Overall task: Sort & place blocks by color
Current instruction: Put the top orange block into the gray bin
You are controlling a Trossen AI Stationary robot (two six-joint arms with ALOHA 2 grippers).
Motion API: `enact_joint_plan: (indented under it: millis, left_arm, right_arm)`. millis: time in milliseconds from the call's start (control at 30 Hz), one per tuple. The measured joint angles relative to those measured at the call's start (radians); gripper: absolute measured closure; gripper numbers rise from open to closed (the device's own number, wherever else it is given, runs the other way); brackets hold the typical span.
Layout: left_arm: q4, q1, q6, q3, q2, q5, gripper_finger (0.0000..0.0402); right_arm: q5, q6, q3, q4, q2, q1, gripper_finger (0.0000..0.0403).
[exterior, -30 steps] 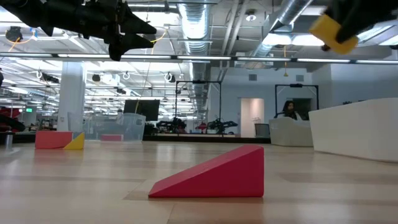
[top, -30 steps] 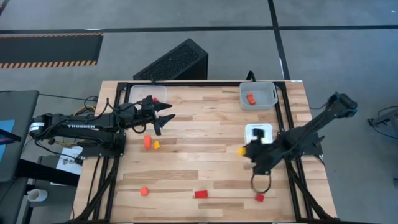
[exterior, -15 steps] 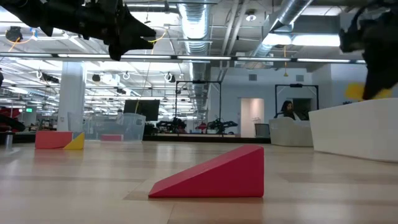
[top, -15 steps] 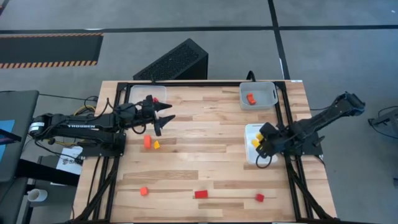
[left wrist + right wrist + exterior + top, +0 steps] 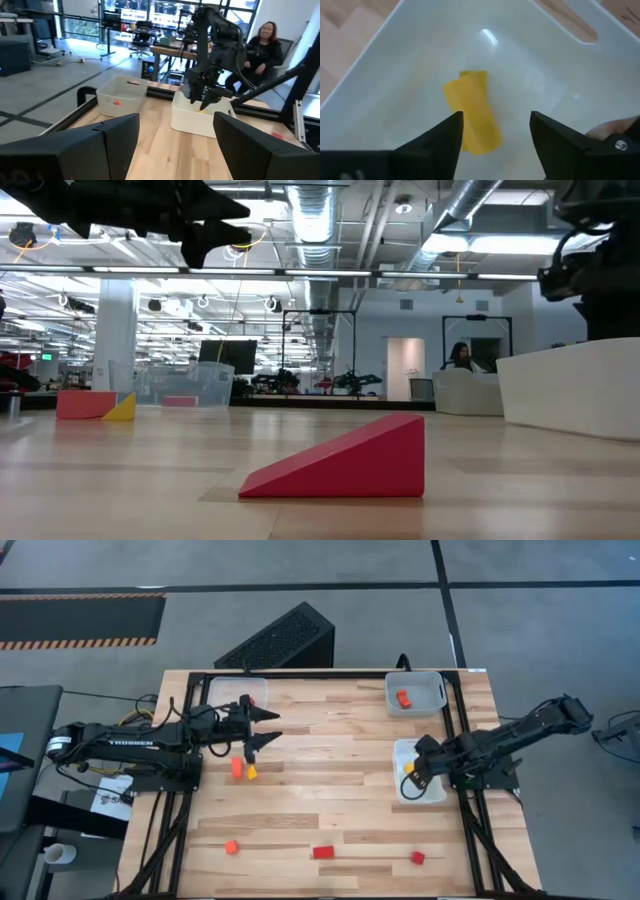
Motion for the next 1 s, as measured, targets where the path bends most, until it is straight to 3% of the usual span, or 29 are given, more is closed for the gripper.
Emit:
enact_joint_plan:
  millis: [233, 433, 533, 833, 1000]
  left_arm:
    - [0.000, 0.000, 0.018, 0.000, 0.000, -0.014, 0.0159]
    - [0.000, 0.000, -0.016, 0.000, 0.000, -0.014, 0.0159]
    - [0.000, 0.000, -0.028, 0.000, 0.000, -0.014, 0.0159]
    - [-0.059, -0.045, -0.107, 0.006, 0.000, -0.032, 0.0159]
    - [-0.412, -0.058, -0.094, 0.154, 0.002, -0.058, 0.0159]
  right_arm:
    - [-0.067, -0.056, 0.017, 0.015, 0.000, -0.044, 0.0139]
    - [-0.016, -0.057, 0.049, 0.146, 0.000, -0.014, 0.0145]
    - [0.101, -0.055, 0.053, 0.257, 0.000, 0.036, 0.0148]
    - [0.615, -0.230, 0.053, 0.595, 0.054, 0.254, 0.0150]
    - [0.770, -0.249, 0.053, 0.668, 0.066, 0.319, 0.0150]
